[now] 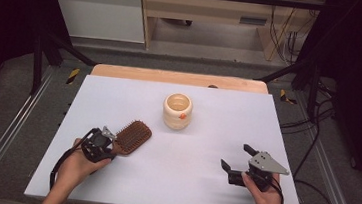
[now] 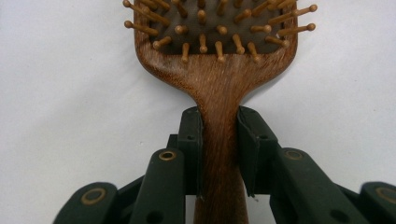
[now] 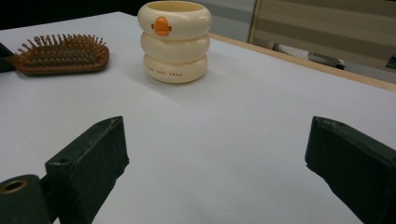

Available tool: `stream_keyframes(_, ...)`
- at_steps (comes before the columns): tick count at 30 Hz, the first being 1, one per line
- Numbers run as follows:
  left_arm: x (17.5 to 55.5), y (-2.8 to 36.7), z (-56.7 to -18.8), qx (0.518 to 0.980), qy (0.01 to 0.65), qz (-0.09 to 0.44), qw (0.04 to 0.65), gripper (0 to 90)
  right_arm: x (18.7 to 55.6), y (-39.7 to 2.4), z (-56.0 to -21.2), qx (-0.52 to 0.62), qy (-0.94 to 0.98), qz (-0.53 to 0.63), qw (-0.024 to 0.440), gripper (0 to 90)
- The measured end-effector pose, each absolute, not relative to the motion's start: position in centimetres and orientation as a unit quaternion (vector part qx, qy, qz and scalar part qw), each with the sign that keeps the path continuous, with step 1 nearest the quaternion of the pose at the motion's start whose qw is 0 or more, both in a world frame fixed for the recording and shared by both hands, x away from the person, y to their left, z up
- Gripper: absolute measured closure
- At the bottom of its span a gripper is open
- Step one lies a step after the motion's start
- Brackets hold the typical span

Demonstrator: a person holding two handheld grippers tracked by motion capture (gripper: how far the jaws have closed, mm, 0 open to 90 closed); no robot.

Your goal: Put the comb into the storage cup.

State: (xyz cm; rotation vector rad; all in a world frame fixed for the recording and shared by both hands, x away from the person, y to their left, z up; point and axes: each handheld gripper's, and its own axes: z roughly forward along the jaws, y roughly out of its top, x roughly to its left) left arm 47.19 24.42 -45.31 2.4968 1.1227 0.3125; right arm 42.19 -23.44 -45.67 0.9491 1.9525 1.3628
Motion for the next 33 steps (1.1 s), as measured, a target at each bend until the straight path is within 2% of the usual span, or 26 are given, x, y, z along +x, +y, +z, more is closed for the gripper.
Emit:
stream_keyframes(13,46.5,25.1,-45.1,0.879,0.388,0.149,0.235,72.5,42.2,-23.3,-45.6,0.352,0.730,0.512,0.285,6.1)
stream_keyframes(16,46.3,25.5,-44.6,0.870,0.387,0.161,0.260,72.5,42.2,-23.3,-45.6,0.353,0.730,0.512,0.284,6.0)
stream_keyframes(18,46.1,25.8,-44.1,0.858,0.387,0.187,0.282,72.5,42.2,-23.3,-45.6,0.352,0.730,0.511,0.285,6.0)
stream_keyframes(22,46.0,26.4,-43.8,0.838,0.396,0.189,0.323,72.4,42.2,-23.3,-45.6,0.353,0.730,0.512,0.285,6.0)
stream_keyframes(23,45.8,26.8,-43.7,0.825,0.396,0.198,0.352,72.5,42.2,-23.2,-45.6,0.353,0.730,0.512,0.284,6.0)
stream_keyframes(33,45.1,27.0,-43.0,0.797,0.392,0.226,0.400,72.4,42.2,-23.2,-45.6,0.357,0.729,0.515,0.277,6.0)
